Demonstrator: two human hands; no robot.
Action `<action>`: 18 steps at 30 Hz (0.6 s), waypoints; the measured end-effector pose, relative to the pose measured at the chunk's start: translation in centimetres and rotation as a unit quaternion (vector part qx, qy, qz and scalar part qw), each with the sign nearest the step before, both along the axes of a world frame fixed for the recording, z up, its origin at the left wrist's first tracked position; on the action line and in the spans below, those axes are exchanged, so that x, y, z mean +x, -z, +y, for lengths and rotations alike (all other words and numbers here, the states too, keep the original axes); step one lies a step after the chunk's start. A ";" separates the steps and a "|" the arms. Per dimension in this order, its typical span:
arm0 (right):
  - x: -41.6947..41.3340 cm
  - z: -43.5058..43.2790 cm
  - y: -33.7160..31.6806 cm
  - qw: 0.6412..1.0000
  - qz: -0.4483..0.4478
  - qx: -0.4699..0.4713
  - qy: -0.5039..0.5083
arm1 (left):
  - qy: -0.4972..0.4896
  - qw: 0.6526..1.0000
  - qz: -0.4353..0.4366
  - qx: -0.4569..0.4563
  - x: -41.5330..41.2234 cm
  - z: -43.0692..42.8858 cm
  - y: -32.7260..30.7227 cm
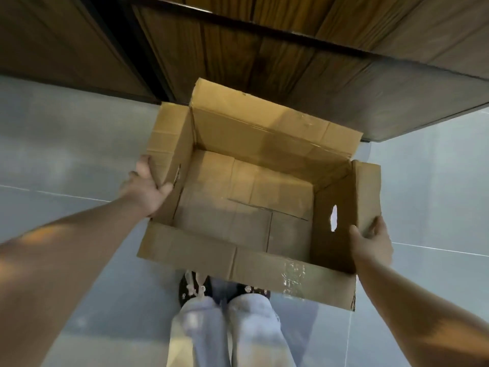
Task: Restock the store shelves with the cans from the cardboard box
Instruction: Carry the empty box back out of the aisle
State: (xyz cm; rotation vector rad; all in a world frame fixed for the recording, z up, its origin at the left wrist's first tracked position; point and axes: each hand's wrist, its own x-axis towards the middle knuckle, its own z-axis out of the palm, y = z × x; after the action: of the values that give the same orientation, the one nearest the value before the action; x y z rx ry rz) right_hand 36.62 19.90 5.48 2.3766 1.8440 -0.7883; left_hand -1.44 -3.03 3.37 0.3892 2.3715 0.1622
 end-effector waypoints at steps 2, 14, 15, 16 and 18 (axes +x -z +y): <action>0.7 1.9 2.8 1.000 0.016 0.019 -0.008 | 0.003 1.000 0.019 0.007 2.1 0.8 2.7; -0.6 4.6 11.8 0.994 0.099 0.045 0.011 | -0.029 0.996 0.086 0.018 3.0 1.5 10.9; -0.4 4.6 12.1 0.995 0.091 0.047 0.010 | -0.030 0.996 0.083 0.020 3.3 1.4 11.2; -0.3 4.4 12.1 0.995 0.083 0.048 0.008 | -0.027 0.996 0.080 0.022 3.5 1.3 11.2; -0.3 4.6 12.1 0.998 0.046 0.039 -0.021 | -0.023 0.997 0.073 0.025 3.7 1.5 11.2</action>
State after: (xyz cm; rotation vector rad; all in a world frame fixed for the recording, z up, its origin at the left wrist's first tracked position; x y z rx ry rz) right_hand 36.30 24.51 -6.62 2.3779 1.9885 -0.8506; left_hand 2.23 -1.56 -7.85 0.3804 2.5264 0.2212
